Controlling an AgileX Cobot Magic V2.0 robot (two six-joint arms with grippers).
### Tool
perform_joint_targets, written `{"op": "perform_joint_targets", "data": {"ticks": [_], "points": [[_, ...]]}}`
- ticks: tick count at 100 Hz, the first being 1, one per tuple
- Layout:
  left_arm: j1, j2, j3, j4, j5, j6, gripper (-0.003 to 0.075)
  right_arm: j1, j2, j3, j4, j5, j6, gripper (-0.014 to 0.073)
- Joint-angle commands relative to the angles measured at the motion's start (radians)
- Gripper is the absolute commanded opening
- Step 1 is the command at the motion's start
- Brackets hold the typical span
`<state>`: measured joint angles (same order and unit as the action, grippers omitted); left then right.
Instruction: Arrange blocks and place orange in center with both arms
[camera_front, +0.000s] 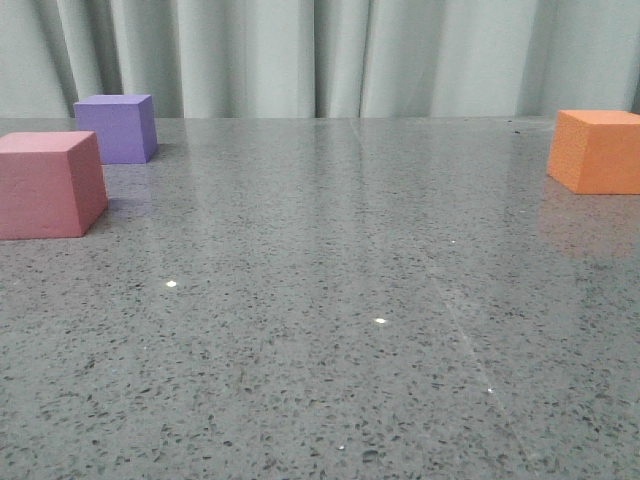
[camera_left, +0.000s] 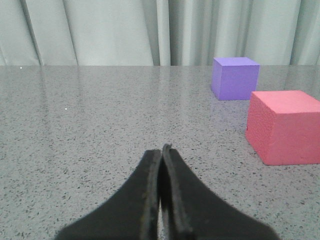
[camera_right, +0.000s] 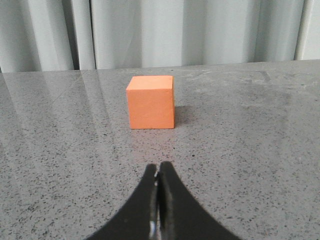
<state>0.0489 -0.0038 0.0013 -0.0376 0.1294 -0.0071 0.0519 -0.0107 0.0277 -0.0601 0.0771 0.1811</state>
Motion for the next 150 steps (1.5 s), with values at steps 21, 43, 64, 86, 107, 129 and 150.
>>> {"op": "perform_joint_targets", "data": {"ticks": [21, 43, 64, 86, 107, 129, 150], "points": [[0.002, -0.033, 0.019, -0.001, -0.114, -0.012, -0.0019, -0.008, -0.026, -0.006, -0.012, -0.077, -0.008, -0.0113], [0.002, -0.033, 0.019, -0.001, -0.114, -0.012, -0.0019, -0.008, -0.026, -0.006, -0.012, -0.077, -0.008, -0.0113], [0.002, -0.033, 0.019, -0.001, -0.116, -0.012, -0.0019, -0.008, -0.026, -0.006, -0.022, -0.077, -0.008, -0.0113], [0.002, -0.033, 0.01, -0.022, -0.144, -0.014, -0.002, -0.006, -0.025, -0.011, -0.022, -0.096, -0.008, -0.0113], [0.002, 0.001, -0.102, -0.075, -0.1, -0.014, -0.002, -0.003, 0.011, -0.098, -0.022, -0.061, -0.008, -0.0113], [0.0, 0.127, -0.317, -0.074, -0.013, -0.014, -0.002, -0.003, 0.147, -0.295, -0.022, 0.099, -0.008, -0.0111], [0.0, 0.332, -0.551, -0.074, 0.184, -0.014, -0.002, -0.003, 0.327, -0.502, 0.0, 0.249, -0.008, -0.0111]]}}
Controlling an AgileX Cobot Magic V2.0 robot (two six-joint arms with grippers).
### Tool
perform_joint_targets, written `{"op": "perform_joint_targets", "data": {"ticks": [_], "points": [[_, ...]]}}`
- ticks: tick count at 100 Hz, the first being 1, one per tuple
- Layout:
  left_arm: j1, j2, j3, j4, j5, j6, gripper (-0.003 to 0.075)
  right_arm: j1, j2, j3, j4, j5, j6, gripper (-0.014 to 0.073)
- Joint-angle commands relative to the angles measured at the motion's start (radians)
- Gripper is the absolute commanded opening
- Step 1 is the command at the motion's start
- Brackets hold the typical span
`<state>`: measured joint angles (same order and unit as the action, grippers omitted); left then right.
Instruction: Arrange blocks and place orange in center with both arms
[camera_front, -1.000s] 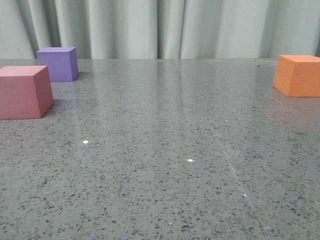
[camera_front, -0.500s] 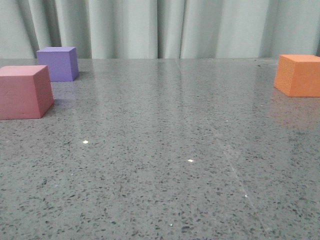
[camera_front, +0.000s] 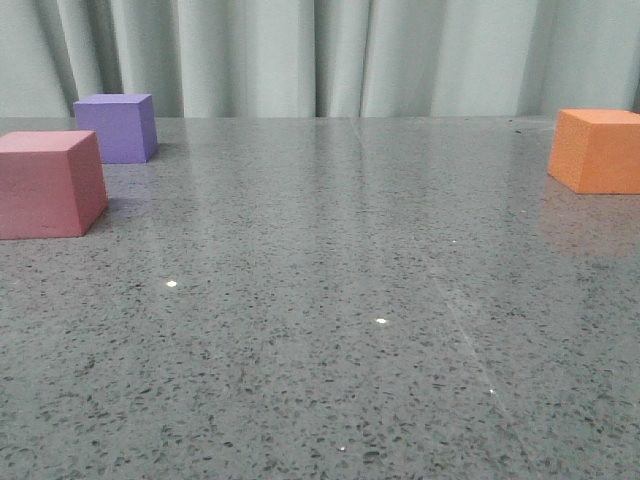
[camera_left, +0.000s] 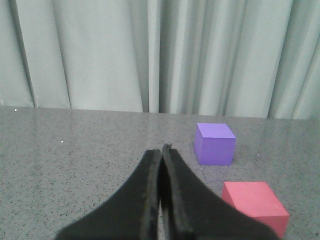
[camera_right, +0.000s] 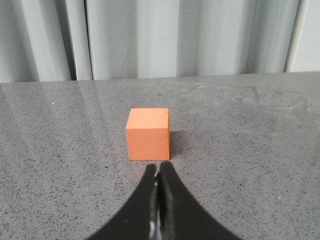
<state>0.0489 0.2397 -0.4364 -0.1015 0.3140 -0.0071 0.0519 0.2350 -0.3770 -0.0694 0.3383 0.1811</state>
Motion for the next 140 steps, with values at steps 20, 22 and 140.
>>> {"op": "perform_joint_targets", "data": {"ticks": [20, 22, 140], "points": [[0.0, 0.304, -0.281, -0.01, 0.052, -0.014, -0.002, -0.003, 0.256, -0.262, 0.017, 0.09, -0.008, -0.0111], [0.0, 0.326, -0.294, -0.01, 0.054, -0.014, -0.002, -0.003, 0.273, -0.277, 0.017, 0.1, -0.008, -0.0111], [0.0, 0.576, -0.4, -0.03, 0.066, 0.023, 0.0692, -0.003, 0.445, -0.369, 0.053, 0.115, -0.007, 0.0581]]}}
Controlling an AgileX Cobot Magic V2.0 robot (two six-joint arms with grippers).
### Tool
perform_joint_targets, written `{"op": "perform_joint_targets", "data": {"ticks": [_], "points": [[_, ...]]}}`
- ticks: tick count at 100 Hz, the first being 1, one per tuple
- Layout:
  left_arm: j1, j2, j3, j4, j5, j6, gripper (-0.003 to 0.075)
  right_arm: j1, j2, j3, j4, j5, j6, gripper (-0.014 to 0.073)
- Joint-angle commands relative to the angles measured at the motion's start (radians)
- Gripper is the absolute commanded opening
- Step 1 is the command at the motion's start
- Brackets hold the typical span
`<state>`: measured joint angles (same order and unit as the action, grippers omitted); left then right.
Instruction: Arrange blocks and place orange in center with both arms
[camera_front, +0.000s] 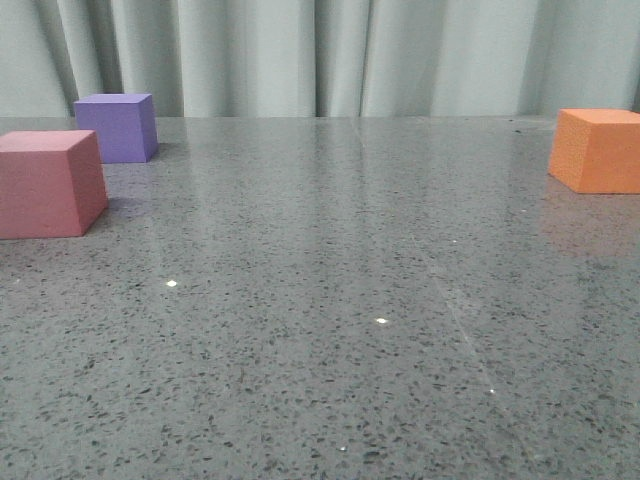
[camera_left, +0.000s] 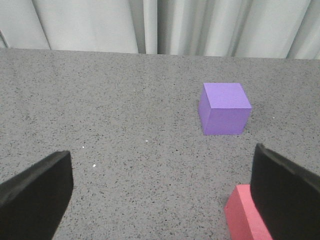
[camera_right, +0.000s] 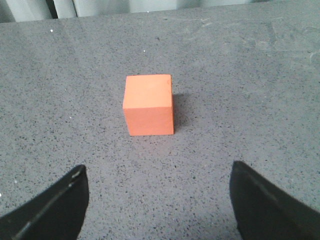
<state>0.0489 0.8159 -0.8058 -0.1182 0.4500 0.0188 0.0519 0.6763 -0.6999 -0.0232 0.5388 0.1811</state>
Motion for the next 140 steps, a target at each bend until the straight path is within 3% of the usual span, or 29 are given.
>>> {"op": "perform_joint_targets", "data": {"ticks": [1, 89, 108, 140], "points": [[0.0, -0.001, -0.031, -0.014, -0.07, -0.003, 0.0692, -0.003, 0.005, -0.052, 0.007, -0.083, -0.007, 0.0581], [0.0, -0.001, -0.031, -0.014, -0.072, -0.003, 0.0692, -0.003, 0.858, -0.915, 0.023, 0.533, -0.012, 0.0581], [0.0, -0.001, -0.031, -0.014, -0.072, -0.003, 0.0692, -0.003, 0.989, -1.022, 0.042, 0.632, -0.017, 0.0581], [0.0, -0.001, -0.031, -0.014, -0.072, -0.003, 0.0692, -0.003, 1.096, -1.066, 0.075, 0.669, -0.026, 0.0581]]}}
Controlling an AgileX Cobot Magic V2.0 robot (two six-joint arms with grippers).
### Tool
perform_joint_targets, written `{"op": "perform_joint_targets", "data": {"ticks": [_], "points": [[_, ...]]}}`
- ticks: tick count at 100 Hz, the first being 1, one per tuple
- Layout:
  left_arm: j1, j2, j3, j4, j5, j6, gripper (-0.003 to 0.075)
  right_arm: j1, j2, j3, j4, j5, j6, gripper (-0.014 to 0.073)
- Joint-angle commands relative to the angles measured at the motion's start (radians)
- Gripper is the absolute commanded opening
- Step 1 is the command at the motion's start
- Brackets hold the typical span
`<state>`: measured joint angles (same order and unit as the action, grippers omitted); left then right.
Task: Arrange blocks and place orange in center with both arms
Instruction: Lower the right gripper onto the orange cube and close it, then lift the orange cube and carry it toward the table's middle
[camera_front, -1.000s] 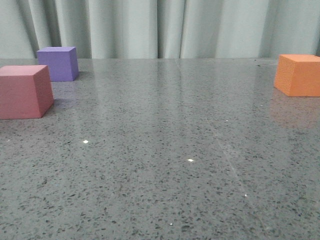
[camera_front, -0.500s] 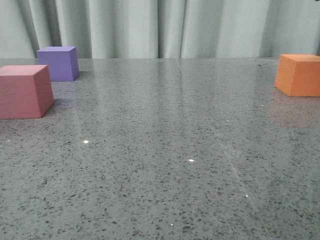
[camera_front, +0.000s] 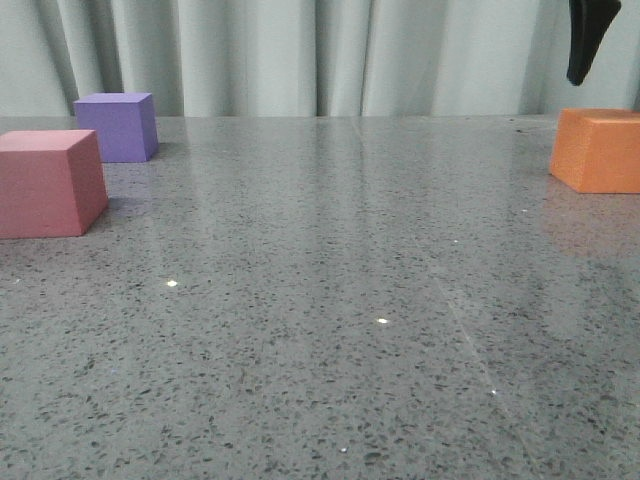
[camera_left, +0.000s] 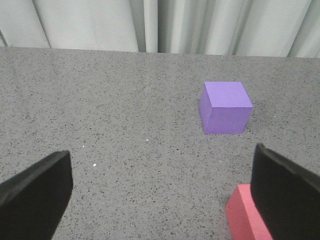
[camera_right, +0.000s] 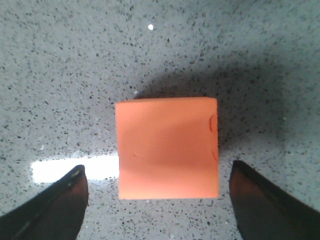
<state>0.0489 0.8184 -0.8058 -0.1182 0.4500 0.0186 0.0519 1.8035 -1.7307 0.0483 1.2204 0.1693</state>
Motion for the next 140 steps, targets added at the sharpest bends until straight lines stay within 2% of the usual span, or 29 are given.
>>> {"op": "perform_joint_targets", "data": {"ticks": [1, 71, 78, 93, 105, 117, 140], "points": [[0.0, -0.003, -0.031, -0.014, -0.072, -0.003, 0.0692, -0.003, -0.029, -0.035, 0.004, -0.012, -0.014, 0.0581], [0.0, -0.003, -0.031, -0.014, -0.072, -0.003, 0.0692, -0.003, 0.098, -0.035, 0.004, -0.024, -0.014, 0.0577], [0.0, -0.003, -0.031, -0.014, -0.072, -0.003, 0.0692, -0.003, 0.098, -0.035, 0.004, -0.024, -0.014, 0.0527], [0.0, -0.003, -0.031, -0.014, -0.072, -0.003, 0.0692, -0.003, 0.098, -0.035, 0.004, -0.023, -0.014, 0.0299], [0.0, -0.003, -0.031, -0.014, -0.072, -0.003, 0.0692, -0.003, 0.098, -0.035, 0.004, 0.0, -0.014, 0.0187], [0.0, -0.003, -0.031, -0.014, -0.072, -0.003, 0.0692, -0.003, 0.098, -0.035, 0.004, 0.015, -0.014, 0.0151], [0.0, -0.003, -0.031, -0.014, -0.072, -0.003, 0.0692, -0.003, 0.097, -0.035, 0.004, 0.015, -0.014, 0.015]]}}
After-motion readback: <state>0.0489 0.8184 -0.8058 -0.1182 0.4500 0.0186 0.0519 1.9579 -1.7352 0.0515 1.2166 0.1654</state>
